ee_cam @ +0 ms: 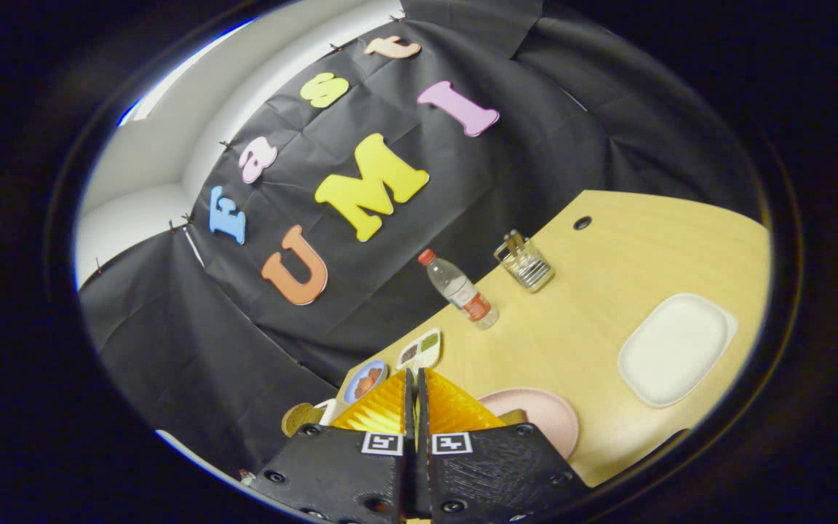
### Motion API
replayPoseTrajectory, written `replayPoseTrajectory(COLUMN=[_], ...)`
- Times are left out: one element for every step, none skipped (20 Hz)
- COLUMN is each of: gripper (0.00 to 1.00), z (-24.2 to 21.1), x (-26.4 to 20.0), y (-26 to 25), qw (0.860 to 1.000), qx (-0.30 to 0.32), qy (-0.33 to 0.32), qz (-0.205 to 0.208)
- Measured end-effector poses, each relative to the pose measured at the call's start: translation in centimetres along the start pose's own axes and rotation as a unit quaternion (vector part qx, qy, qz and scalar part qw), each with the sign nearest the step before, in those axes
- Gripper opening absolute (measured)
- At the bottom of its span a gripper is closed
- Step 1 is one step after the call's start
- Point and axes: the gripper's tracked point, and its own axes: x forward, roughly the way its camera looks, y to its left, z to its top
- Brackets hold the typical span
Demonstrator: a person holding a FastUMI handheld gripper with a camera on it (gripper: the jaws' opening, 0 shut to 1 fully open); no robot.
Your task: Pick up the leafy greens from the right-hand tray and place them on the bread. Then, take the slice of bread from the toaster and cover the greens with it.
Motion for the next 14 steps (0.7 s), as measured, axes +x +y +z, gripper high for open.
replayPoseTrajectory(gripper=[0.0, 0.0, 0.0, 0.0, 0.0, 0.0, 0.0, 0.0, 0.0, 0.0, 0.0, 0.0, 0.0, 0.0], z=[-1.3, -2.4, -3.4, -4.4, -5.2, -6.0, -6.5, -7.0, -7.1, -7.0, -6.8, -6.3, -5.7, -5.4], x=[0.6, 1.0, 1.4, 1.8, 2.0, 2.2, 2.5, 2.6, 2.7, 2.8, 2.7, 2.5, 2.4, 2.3], y=[0.8, 1.1, 1.3, 1.2, 0.8, 0.1, -0.8, -1.9, -2.9, -4.1, -5.0, -6.0, -7.0, -7.7], qw=[1.0, 1.0, 1.0, 0.999, 0.999, 0.999, 0.998, 0.998, 0.997, 0.997, 0.998, 0.998, 0.997, 0.997], qx=[0.005, 0.009, 0.013, 0.018, 0.024, 0.031, 0.036, 0.042, 0.047, 0.045, 0.041, 0.037, 0.03, 0.022], qy=[0.011, 0.018, 0.024, 0.032, 0.037, 0.043, 0.049, 0.052, 0.051, 0.046, 0.04, 0.03, 0.018, 0.012], qz=[0.008, 0.013, 0.015, 0.017, 0.015, 0.011, 0.004, -0.005, -0.016, -0.03, -0.04, -0.052, -0.066, -0.075])
